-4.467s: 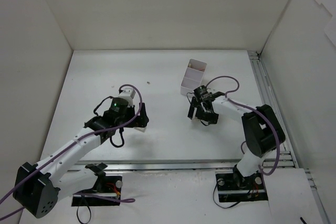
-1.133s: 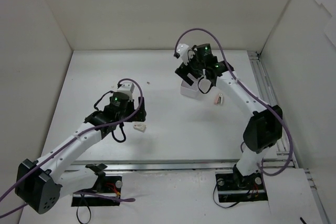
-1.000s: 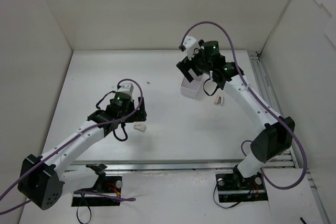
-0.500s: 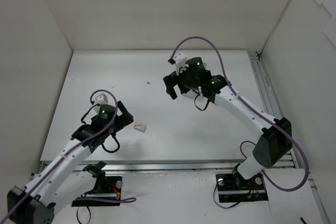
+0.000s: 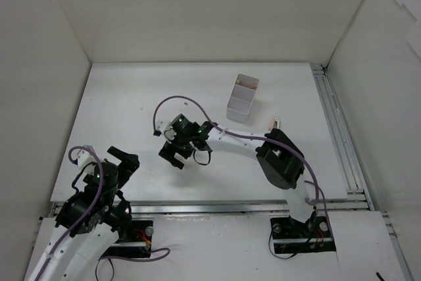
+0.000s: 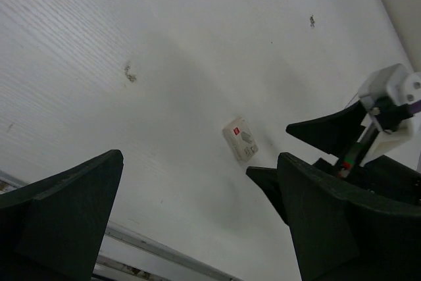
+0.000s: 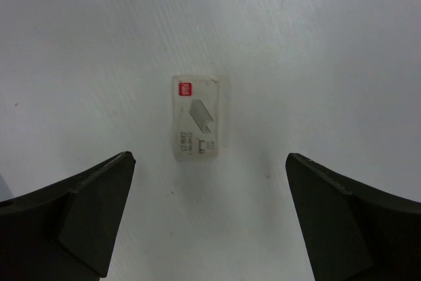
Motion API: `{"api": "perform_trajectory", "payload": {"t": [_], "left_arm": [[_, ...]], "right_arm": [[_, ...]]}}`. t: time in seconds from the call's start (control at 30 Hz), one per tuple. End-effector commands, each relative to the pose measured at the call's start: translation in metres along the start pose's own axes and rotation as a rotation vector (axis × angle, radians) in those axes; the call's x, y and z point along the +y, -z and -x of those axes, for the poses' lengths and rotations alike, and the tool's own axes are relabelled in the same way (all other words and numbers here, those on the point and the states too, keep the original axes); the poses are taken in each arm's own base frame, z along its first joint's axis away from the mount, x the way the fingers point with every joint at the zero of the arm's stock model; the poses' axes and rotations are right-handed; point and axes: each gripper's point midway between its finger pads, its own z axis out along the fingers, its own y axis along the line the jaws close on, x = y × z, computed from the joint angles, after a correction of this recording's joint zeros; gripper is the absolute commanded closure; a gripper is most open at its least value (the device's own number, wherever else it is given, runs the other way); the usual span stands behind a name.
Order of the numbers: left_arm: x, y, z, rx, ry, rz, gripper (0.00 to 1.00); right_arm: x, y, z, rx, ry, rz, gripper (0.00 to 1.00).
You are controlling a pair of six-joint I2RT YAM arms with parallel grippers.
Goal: Sort the stationery into containers
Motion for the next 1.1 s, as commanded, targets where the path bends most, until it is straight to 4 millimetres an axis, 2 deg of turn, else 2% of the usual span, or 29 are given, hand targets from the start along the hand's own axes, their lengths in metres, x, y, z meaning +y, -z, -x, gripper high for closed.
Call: {"api": "perform_trajectory", "payload": {"t": [0.0,0.03,0.1,0.17,0.27,0.37,0.4,0.47,0.5,0.57,0.6,0.63,0.67,0.7,0.73,0.77,0.8,0.83,0.87,0.9,0.93,0.97,1.0,1.03,1.07], "left_arm": [[0.014,0.0,0.002,-0.016,0.0,0.065,0.0],[0.013,-0.001,0.002,-0.014,-0.004,0.069,0.0],[0.013,-0.002,0.001,-0.006,-0.024,0.073,0.0],[0.011,-0.002,0.001,0.0,-0.038,0.073,0.0],[0.008,-0.003,0.001,0.01,-0.064,0.078,0.0],[0.008,-0.004,0.001,0.015,-0.084,0.085,0.0],[0.007,-0.005,0.001,0.016,-0.087,0.085,0.0],[0.004,-0.005,0.001,0.014,-0.094,0.07,0.0],[0.002,-0.006,0.001,0.014,-0.1,0.063,0.0],[-0.005,-0.008,0.001,0.016,-0.115,0.03,0.0],[-0.008,-0.009,0.0,0.021,-0.122,0.021,0.0],[-0.012,-0.011,0.0,0.022,-0.131,0.008,0.0],[-0.022,-0.012,0.0,0.025,-0.157,-0.033,0.0],[-0.026,-0.015,-0.002,0.035,-0.181,-0.047,0.0],[-0.033,-0.016,-0.002,0.038,-0.205,-0.074,0.0],[-0.048,-0.019,-0.005,0.054,-0.266,-0.135,0.0],[-0.056,-0.021,-0.006,0.06,-0.289,-0.167,0.0],[-0.063,-0.023,-0.008,0.069,-0.314,-0.193,0.0],[-0.079,-0.027,-0.012,0.087,-0.378,-0.259,0.0],[-0.088,-0.029,-0.014,0.094,-0.407,-0.29,0.0],[-0.104,-0.031,-0.013,0.085,-0.424,-0.345,0.0],[-0.111,-0.036,-0.026,0.147,-0.47,-0.378,0.0],[-0.122,-0.037,-0.024,0.143,-0.524,-0.414,0.0],[-0.138,-0.035,-0.029,0.17,-0.546,-0.481,0.0],[-0.146,-0.042,-0.032,0.19,-0.568,-0.485,0.0]], "right_arm": [[0.006,-0.006,0.045,-0.09,0.106,-0.046,0.02],[0.004,-0.018,0.038,-0.066,0.105,-0.054,0.02],[0.002,-0.025,0.043,-0.07,0.088,-0.068,0.06],[-0.001,-0.034,0.038,-0.052,0.062,-0.079,0.09],[0.0,-0.04,0.033,-0.038,0.057,-0.084,0.22],[-0.004,-0.039,0.025,-0.023,0.054,-0.096,0.53],[-0.003,-0.034,0.026,-0.026,0.054,-0.103,0.74],[-0.011,-0.025,0.031,-0.042,0.041,-0.134,0.88],[-0.012,-0.014,0.039,-0.069,0.033,-0.142,0.93],[-0.024,-0.001,0.048,-0.12,-0.032,-0.146,0.94],[-0.03,0.015,0.06,-0.165,-0.067,-0.153,0.94],[-0.047,0.026,0.062,-0.195,-0.144,-0.174,0.96],[-0.057,0.032,0.062,-0.226,-0.184,-0.191,0.97],[-0.069,0.056,0.077,-0.307,-0.231,-0.223,0.99],[-0.1,0.076,0.084,-0.392,-0.313,-0.305,1.0],[-0.11,0.081,0.069,-0.4,-0.351,-0.346,1.0],[-0.135,0.114,0.074,-0.473,-0.397,-0.468,1.0],[-0.157,0.137,0.076,-0.553,-0.454,-0.559,1.0],[-0.168,0.152,0.065,-0.575,-0.492,-0.637,0.99],[-0.196,0.176,0.049,-0.593,-0.558,-0.816,0.98],[-0.207,0.188,0.041,-0.618,-0.624,-0.897,0.98],[-0.216,0.197,0.031,-0.619,-0.667,-0.966,0.98],[-0.232,0.213,0.013,-0.613,-0.721,-1.093,0.98],[-0.237,0.218,0.004,-0.623,-0.779,-1.137,0.98],[-0.242,0.22,-0.003,-0.626,-0.8,-1.167,0.99]]}}
